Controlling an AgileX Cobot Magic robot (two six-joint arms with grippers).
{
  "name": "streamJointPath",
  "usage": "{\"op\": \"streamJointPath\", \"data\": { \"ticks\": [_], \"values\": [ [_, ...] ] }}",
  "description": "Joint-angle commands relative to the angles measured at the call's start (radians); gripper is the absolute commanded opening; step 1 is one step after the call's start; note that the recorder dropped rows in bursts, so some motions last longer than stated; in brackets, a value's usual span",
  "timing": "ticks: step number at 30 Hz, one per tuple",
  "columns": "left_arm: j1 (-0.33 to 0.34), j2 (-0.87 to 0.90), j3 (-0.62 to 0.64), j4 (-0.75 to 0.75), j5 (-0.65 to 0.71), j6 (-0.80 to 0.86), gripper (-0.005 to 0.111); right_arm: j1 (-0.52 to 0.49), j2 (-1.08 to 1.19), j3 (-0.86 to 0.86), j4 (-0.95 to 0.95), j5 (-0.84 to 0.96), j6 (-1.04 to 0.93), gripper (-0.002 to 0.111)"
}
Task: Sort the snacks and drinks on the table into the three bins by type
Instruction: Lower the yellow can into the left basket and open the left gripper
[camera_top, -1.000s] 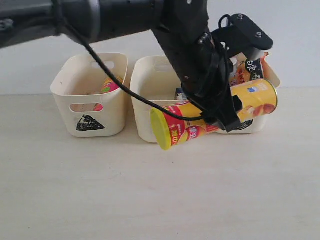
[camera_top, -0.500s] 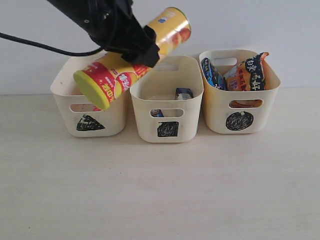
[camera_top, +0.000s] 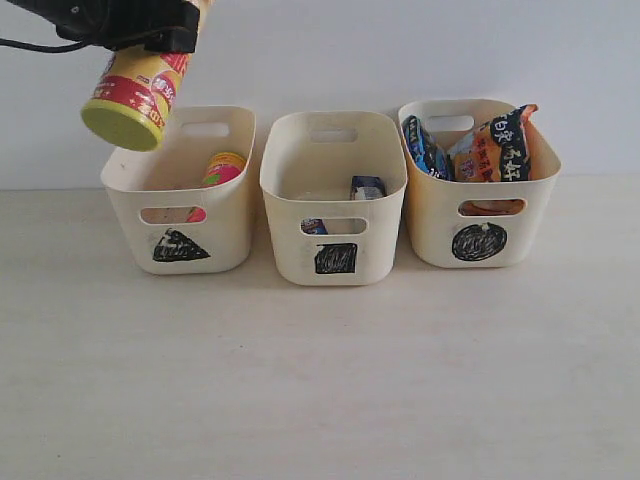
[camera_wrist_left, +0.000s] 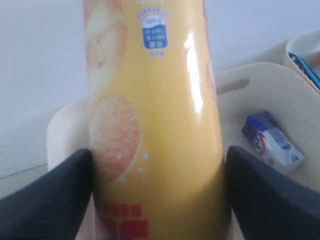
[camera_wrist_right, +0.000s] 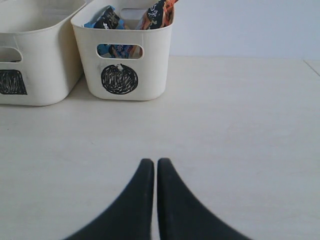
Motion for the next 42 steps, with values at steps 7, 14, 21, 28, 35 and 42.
{"op": "streamJointPath", "data": {
  "ticks": [7, 14, 21, 28, 35, 42],
  "values": [
    [0.063, 0.224, 0.003, 0.001, -0.392, -0.033, 0.004, -0.002, -0.005, 0.005, -0.001, -0.007, -0.007, 0.000],
    [0.108, 0.307, 0.003, 0.001, -0.468, -0.033, 0.004, -0.002, -0.005, 0.005, -0.001, -0.007, -0.007, 0.000],
    [0.115, 0.360, 0.003, -0.002, -0.521, -0.033, 0.004, -0.002, -0.005, 0.005, -0.001, -0.007, -0.007, 0.000],
    [0.115, 0.390, 0.003, -0.002, -0.520, -0.021, 0.007, -0.002, -0.005, 0.005, -0.001, -0.007, -0.007, 0.000],
    [0.115, 0.393, 0.003, -0.002, -0.520, -0.021, 0.052, -0.002, -0.005, 0.005, -0.001, -0.007, -0.007, 0.000],
    [0.115, 0.393, 0.003, -0.002, -0.519, -0.021, 0.084, -0.002, -0.005, 0.005, -0.001, -0.007, -0.007, 0.000]
  ]
}}
